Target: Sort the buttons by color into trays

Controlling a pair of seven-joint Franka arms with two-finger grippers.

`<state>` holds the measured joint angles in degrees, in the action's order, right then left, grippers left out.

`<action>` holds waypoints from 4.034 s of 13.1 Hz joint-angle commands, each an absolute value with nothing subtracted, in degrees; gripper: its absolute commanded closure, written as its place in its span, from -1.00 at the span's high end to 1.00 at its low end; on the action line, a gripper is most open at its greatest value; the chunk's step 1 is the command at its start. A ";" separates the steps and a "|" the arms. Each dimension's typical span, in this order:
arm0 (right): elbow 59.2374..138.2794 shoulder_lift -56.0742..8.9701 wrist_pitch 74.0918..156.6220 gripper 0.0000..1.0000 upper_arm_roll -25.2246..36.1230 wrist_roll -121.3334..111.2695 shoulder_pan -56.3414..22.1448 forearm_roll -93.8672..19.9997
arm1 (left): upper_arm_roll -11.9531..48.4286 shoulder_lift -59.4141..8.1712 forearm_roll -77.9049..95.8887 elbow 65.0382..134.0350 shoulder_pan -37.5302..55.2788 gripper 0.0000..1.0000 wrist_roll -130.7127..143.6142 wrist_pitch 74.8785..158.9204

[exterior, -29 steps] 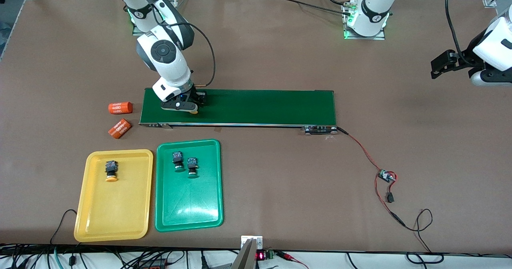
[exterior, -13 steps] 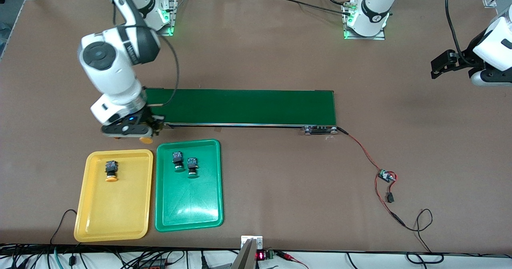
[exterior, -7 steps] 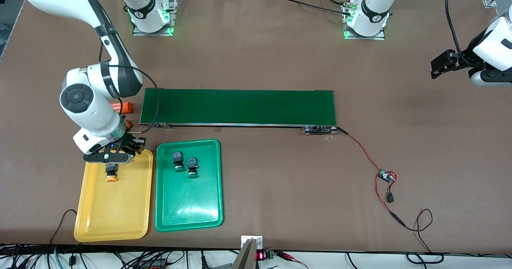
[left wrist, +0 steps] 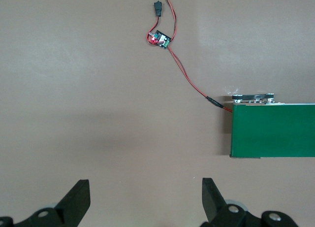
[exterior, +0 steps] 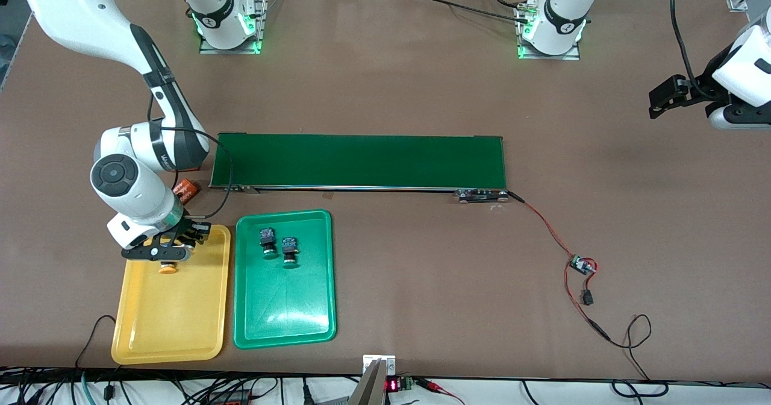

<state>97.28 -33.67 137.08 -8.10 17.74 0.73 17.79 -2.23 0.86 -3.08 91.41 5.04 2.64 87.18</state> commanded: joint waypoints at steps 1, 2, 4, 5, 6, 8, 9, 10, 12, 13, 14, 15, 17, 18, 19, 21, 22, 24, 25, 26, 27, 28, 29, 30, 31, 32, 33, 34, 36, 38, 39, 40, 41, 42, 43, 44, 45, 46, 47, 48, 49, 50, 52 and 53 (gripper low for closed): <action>95.80 -36.12 141.05 -0.47 -7.56 17.23 0.97 19.59 | -2.20 1.32 -3.69 91.05 5.10 1.00 1.32 86.31; 95.89 -36.73 141.76 -0.45 -7.21 17.31 1.14 20.21 | -2.20 1.32 -3.69 91.05 5.10 1.00 1.32 86.31; 95.98 -37.00 141.68 -0.38 -7.03 17.75 1.14 20.21 | -2.20 1.32 -3.69 91.05 5.10 1.00 1.32 86.31; 95.98 -37.09 141.68 -0.34 -7.03 17.75 1.23 20.21 | -2.20 1.32 -3.69 91.05 5.10 1.00 1.32 86.31; 95.98 -37.35 141.77 -0.26 -7.03 17.93 1.32 20.21 | -2.20 1.32 -3.69 91.05 5.10 1.00 1.32 86.31; 96.15 -37.88 142.20 0.05 -6.94 18.02 1.14 20.21 | -2.20 1.32 -3.69 91.05 5.10 1.00 1.32 86.31; 96.33 -37.88 142.56 0.24 -6.94 18.02 1.06 20.30 | -2.20 1.32 -3.69 91.05 5.10 1.00 1.32 86.31; 96.42 -37.88 142.65 0.30 -6.94 17.93 1.05 20.30 | -2.20 1.32 -3.69 91.05 5.10 1.00 1.32 86.31; 96.42 -37.79 142.65 0.40 -6.94 17.75 0.97 20.30 | -2.20 1.32 -3.69 91.05 5.01 1.00 1.32 86.31; 96.42 -37.53 142.47 0.81 -6.94 17.84 0.97 20.13 | -2.20 1.32 -3.69 91.05 5.01 1.00 1.32 86.31; 96.42 -36.92 142.38 1.00 -6.94 17.49 0.97 19.87 | -2.20 1.32 -3.69 91.05 5.10 1.00 1.32 86.31; 96.50 -35.52 141.95 1.00 -6.94 17.23 0.97 19.60 | -2.20 1.32 -3.69 91.05 5.10 1.00 1.32 86.31; 96.68 -31.92 135.92 1.00 -7.12 17.31 0.97 19.16 | -2.20 1.32 -3.69 91.05 5.10 1.00 1.32 86.31; 96.68 -29.38 131.79 1.00 -7.29 17.31 0.97 18.03 | -2.20 1.32 -3.69 91.05 5.10 1.00 1.32 86.31; 96.68 -27.01 128.27 1.00 -7.38 17.31 0.97 15.67 | -2.20 1.32 -3.69 91.05 5.10 1.00 1.32 86.31; 96.68 -21.82 121.15 1.00 -7.47 17.23 0.97 12.93 | -2.20 1.32 -3.69 91.05 5.01 1.00 1.32 86.31; 96.68 -19.27 117.72 1.00 -7.56 17.23 0.97 12.83 | -2.20 1.32 -3.69 91.05 5.10 1.00 1.32 86.31; 96.68 -14.44 111.22 1.00 -7.99 16.96 0.97 12.66 | -2.20 1.32 -3.69 91.05 5.10 1.00 1.32 86.31; 96.77 -11.54 107.61 1.00 -8.09 16.88 0.97 11.61 | -2.20 1.32 -3.69 91.05 5.01 1.00 1.32 86.31; 96.77 -8.90 104.88 1.00 -8.09 16.79 0.97 8.47 | -2.20 1.32 -3.69 91.05 5.10 1.00 1.32 86.31; 97.03 -6.09 102.59 1.00 -8.09 16.53 1.40 6.44 | -2.20 1.32 -3.69 91.05 5.10 1.00 1.32 86.31; 97.55 -3.45 100.48 1.00 -8.09 16.18 2.19 6.07 | -2.20 1.32 -3.69 91.05 5.01 1.00 1.32 86.31; 97.73 -1.08 97.94 1.00 -8.09 15.91 2.89 5.89 | -2.20 1.32 -3.69 91.05 5.10 1.00 1.32 86.31; 97.73 0.77 95.39 1.00 -8.09 15.91 3.51 5.63 | -2.20 1.32 -3.69 91.05 5.01 1.00 1.23 86.31; 97.65 2.79 93.01 1.00 -8.09 15.39 4.21 5.63 | -2.20 1.32 -3.69 91.05 5.10 1.00 1.23 86.31; 97.30 3.94 91.07 1.00 -8.09 13.47 5.09 5.63 | -2.20 1.32 -3.69 91.05 5.01 1.00 1.23 86.31; 96.95 3.95 90.27 1.00 -8.09 10.23 6.49 5.54 | -2.20 1.32 -3.69 91.05 5.10 1.00 1.23 86.31; 96.94 3.61 90.44 1.00 -8.09 6.72 8.33 4.67 | -2.20 1.32 -3.69 91.05 5.10 1.00 1.23 86.31; 96.94 2.47 90.79 1.00 -8.00 6.76 8.88 2.46 | -2.20 1.32 -3.69 91.05 5.10 1.00 1.23 86.31; 96.33 1.85 90.97 1.00 -7.30 6.59 8.26 2.55 | -2.20 1.32 -3.69 91.05 5.10 1.00 1.23 86.31; 95.11 1.24 90.27 1.00 -6.08 5.81 8.17 2.29 | -2.20 1.32 -3.69 91.05 5.10 1.00 1.23 86.31; 94.23 0.62 89.74 1.00 -4.24 5.54 7.22 2.11 | -2.20 1.32 -3.69 91.05 5.10 1.00 1.23 86.31; 93.96 0.35 89.30 1.00 -1.43 4.23 5.81 1.07 | -2.20 1.32 -3.69 91.05 5.10 1.00 1.23 86.31; 93.87 0.18 89.21 1.00 1.46 1.52 4.32 -0.60 | -2.20 1.32 -3.69 91.05 5.10 1.00 1.23 86.31; 93.17 0.09 88.60 1.00 4.02 -0.51 3.00 -1.49 | -2.20 1.32 -3.69 91.05 5.10 1.00 1.23 86.31; 92.21 -0.35 87.55 1.00 4.91 -0.96 1.94 -1.49 | -2.20 1.32 -3.69 91.05 5.10 1.00 1.23 86.31; 91.94 -0.61 87.37 1.00 4.75 -0.88 1.93 -1.41 | -2.20 1.32 -3.69 91.05 5.10 1.00 1.23 86.31; 91.85 -0.62 87.36 1.00 4.31 -0.70 1.24 -0.97 | -2.20 1.32 -3.69 91.05 5.10 1.00 1.23 86.31; 91.50 -0.62 87.19 1.00 4.39 -0.44 0.10 -0.53 | -2.20 1.32 -3.69 91.05 5.10 1.00 1.23 86.31; 91.49 -0.70 86.40 1.00 4.48 -0.35 -0.26 -0.53 | -2.20 1.32 -3.69 91.05 5.10 1.00 1.23 86.31; 91.49 -0.70 85.96 1.00 4.48 -0.53 -0.18 -0.44 | -2.20 1.32 -3.69 91.05 5.01 1.00 1.23 86.31; 91.49 -0.70 85.52 1.00 4.48 -0.53 -0.35 -0.35 | -2.20 1.32 -3.69 91.05 5.10 1.00 1.23 86.31; 91.14 -0.70 84.03 1.00 4.40 -0.70 -0.44 -0.35 | -2.20 1.32 -3.69 91.05 5.10 1.00 1.14 86.31; 91.14 -0.79 84.11 1.00 4.39 -0.44 -0.35 -0.53 | -2.20 1.32 -3.69 91.05 5.10 1.00 1.23 86.31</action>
<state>93.16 0.08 85.85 3.86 -0.31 0.05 -0.39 -2.23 0.87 -3.08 91.41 5.04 2.64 87.17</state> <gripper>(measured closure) 0.000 0.000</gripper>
